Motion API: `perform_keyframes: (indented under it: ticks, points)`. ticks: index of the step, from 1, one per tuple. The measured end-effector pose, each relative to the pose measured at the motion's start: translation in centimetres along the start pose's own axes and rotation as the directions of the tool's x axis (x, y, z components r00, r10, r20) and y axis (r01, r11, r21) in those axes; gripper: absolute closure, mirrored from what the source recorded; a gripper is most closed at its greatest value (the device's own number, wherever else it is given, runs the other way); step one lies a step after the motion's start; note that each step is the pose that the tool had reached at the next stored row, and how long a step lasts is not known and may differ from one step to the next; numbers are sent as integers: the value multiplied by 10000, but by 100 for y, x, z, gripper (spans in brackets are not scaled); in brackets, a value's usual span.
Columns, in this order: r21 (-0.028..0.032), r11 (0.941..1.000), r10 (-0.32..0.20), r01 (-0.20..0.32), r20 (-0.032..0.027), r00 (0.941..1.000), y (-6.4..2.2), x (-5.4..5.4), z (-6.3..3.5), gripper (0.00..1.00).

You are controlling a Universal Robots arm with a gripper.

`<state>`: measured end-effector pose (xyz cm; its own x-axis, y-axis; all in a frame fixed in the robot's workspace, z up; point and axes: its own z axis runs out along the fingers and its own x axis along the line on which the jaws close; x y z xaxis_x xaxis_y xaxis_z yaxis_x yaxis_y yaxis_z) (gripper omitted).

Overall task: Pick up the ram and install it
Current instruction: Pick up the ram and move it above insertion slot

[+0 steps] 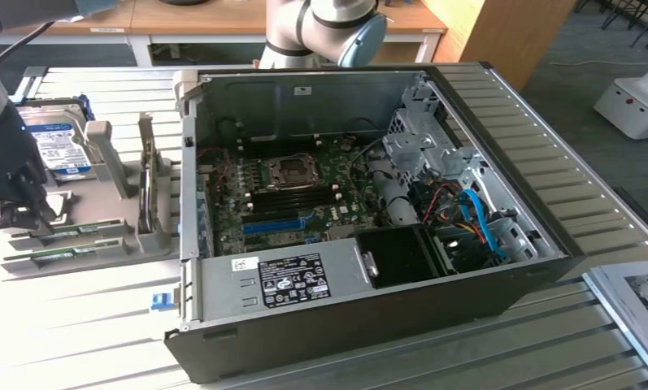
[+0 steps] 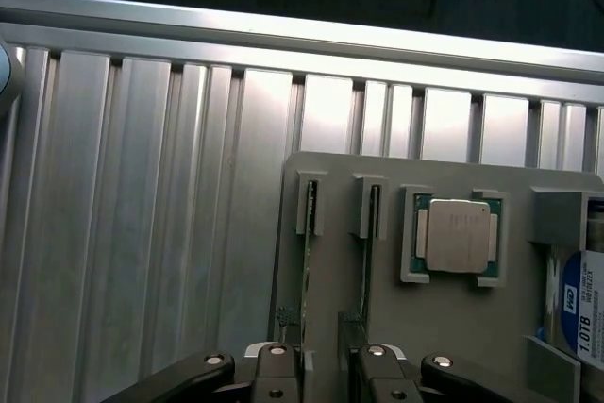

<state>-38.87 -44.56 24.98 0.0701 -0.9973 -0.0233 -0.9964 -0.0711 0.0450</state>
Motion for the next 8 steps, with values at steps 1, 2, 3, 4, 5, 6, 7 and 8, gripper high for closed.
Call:
perform_keyframes:
  ticks: [1,2,3,4,5,6,7,8]
  points:
    - [0,10000,1,-1,0,10000,0,0,11,70]
    - [0,10000,1,-1,0,10000,-1,0,22,70]
    - [0,10000,0,0,0,10000,-2,1,34,70]
    - [0,10000,0,0,0,10000,-2,1,47,70]
    - [0,10000,0,0,0,10000,-3,1,59,70]
    - [0,10000,1,-1,0,10000,-3,1,71,70]
    - [0,10000,0,0,0,10000,-4,2,83,70]
    - [1,10000,0,0,0,10000,-4,2,94,70]
